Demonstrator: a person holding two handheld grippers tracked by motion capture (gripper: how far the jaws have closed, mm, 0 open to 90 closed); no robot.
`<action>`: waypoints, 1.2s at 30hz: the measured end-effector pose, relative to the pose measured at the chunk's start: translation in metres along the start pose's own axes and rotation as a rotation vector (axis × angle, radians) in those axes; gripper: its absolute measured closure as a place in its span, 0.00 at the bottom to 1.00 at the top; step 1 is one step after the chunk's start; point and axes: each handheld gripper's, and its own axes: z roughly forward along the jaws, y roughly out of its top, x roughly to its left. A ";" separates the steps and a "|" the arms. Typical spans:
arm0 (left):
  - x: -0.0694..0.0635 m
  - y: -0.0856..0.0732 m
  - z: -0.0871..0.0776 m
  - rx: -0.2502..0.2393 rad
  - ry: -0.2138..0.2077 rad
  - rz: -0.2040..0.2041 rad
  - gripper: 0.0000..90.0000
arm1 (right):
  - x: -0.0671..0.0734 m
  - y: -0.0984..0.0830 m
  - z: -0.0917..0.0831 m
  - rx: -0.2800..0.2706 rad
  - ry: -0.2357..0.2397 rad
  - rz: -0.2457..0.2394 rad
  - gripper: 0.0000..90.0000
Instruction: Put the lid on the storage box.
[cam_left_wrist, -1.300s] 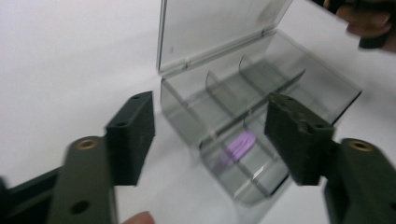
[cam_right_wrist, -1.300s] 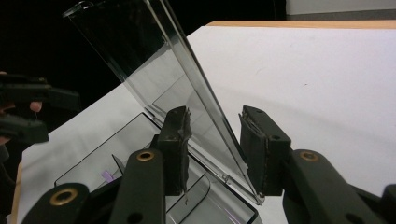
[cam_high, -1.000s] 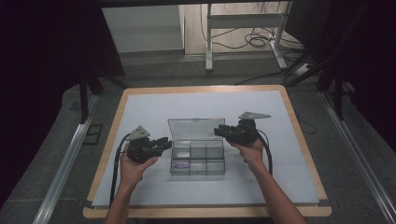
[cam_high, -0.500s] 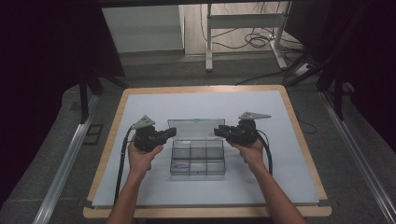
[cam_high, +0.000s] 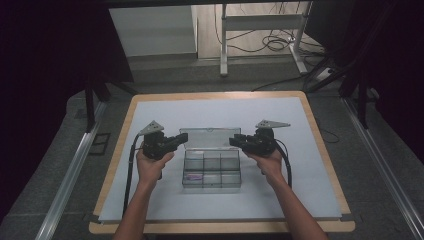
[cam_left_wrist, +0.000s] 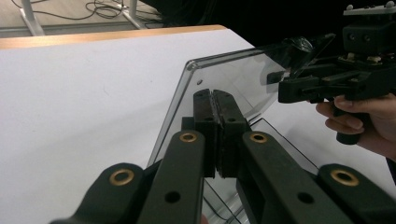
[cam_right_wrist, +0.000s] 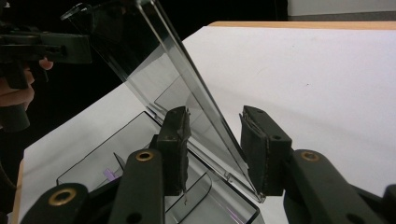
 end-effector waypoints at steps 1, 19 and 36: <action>0.000 0.000 0.000 -0.001 -0.002 -0.001 0.99 | 0.000 0.000 0.000 0.000 0.000 0.000 0.67; -0.005 0.000 0.001 0.012 -0.003 0.011 0.98 | 0.001 0.000 -0.001 0.002 0.002 -0.006 0.62; -0.007 -0.002 0.002 0.020 -0.003 0.014 0.99 | 0.004 -0.007 -0.018 0.022 -0.064 -0.049 0.45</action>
